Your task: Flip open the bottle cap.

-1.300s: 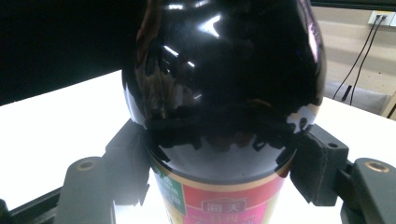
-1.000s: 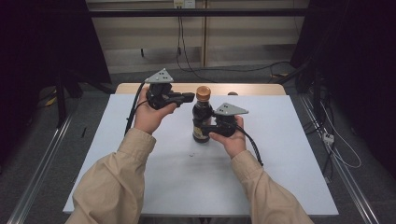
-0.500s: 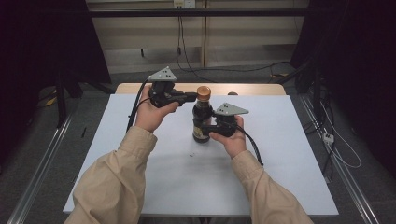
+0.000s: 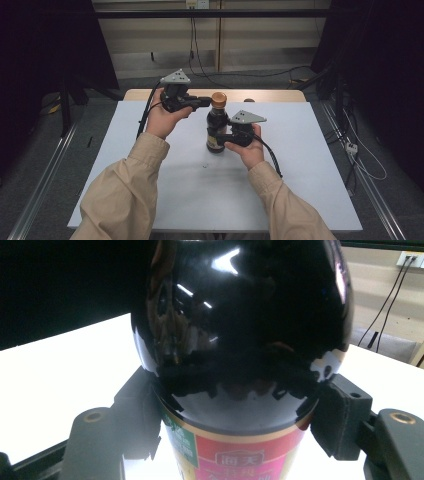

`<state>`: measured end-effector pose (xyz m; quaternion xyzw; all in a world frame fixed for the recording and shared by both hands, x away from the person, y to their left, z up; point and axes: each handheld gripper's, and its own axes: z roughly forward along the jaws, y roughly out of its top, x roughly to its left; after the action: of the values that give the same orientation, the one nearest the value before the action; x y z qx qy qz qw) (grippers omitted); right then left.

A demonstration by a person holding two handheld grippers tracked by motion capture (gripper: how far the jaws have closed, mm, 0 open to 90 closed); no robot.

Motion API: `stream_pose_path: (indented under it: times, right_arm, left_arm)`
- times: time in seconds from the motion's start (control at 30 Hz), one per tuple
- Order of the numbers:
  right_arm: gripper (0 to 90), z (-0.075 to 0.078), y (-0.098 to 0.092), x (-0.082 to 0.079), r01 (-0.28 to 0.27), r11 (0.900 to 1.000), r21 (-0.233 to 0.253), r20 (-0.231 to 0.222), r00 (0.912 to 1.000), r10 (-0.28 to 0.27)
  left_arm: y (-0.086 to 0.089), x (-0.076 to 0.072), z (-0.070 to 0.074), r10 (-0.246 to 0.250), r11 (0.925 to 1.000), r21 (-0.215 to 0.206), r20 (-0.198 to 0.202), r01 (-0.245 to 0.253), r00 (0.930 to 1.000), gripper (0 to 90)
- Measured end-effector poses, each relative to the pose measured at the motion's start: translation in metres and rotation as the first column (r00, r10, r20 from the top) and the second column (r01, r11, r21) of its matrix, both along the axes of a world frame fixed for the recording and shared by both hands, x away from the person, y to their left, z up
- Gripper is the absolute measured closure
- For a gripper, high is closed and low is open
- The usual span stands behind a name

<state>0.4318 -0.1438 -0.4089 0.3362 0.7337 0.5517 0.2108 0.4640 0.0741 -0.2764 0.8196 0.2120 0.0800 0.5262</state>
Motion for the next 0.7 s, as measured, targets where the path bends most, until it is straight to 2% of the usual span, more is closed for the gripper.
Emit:
stream_pose_path:
  times: [0.07, 0.2, 0.27, 0.43, 0.57, 0.7]
  right_arm:
    - [31.0, 0.0001, -0.0004, -0.0003, -0.001, 1.0, -0.002, 0.0, 1.0, 0.001]
    - [31.1, -0.0007, -0.0026, -0.001, -0.003, 1.0, 0.0, 0.004, 1.0, 0.003]
    - [31.2, -0.0009, -0.0023, -0.001, 0.001, 1.0, 0.0, 0.005, 1.0, -0.001]
    - [31.2, -0.0027, -0.0007, -0.0013, 0.007, 1.0, 0.002, 0.016, 0.9998, -0.007]
    - [31.2, -0.0032, -0.0004, -0.0014, 0.007, 1.0, 0.0, 0.018, 0.9998, -0.007]
    - [31.2, -0.0033, -0.0015, -0.0009, 0.006, 1.0, 0.002, 0.014, 0.9999, -0.006]
  left_arm:
    - [-0.0015, -0.0007, 0.0017, -0.008, 0.9999, 0.014, 0.007, 0.008, 0.9999, 90.0]
    - [-0.0043, -0.0005, 0.0009, -0.013, 0.9999, 0.002, 0.003, 0.013, 0.9999, 90.0]
    - [-0.0046, -0.0007, 0.0011, -0.011, 0.9999, 0.002, 0.013, 0.011, 0.9999, 90.0]
    - [-0.0026, -0.0007, 0.0016, -0.003, 1.0, 0.008, 0.008, 0.003, 1.0, 90.0]
    - [-0.0022, -0.0002, -0.0001, -0.005, 0.9998, -0.019, -0.009, 0.004, 0.9999, 90.0]
    - [-0.0041, -0.0008, -0.0004, -0.006, 0.9998, -0.021, 0.004, 0.006, 1.0, 90.0]
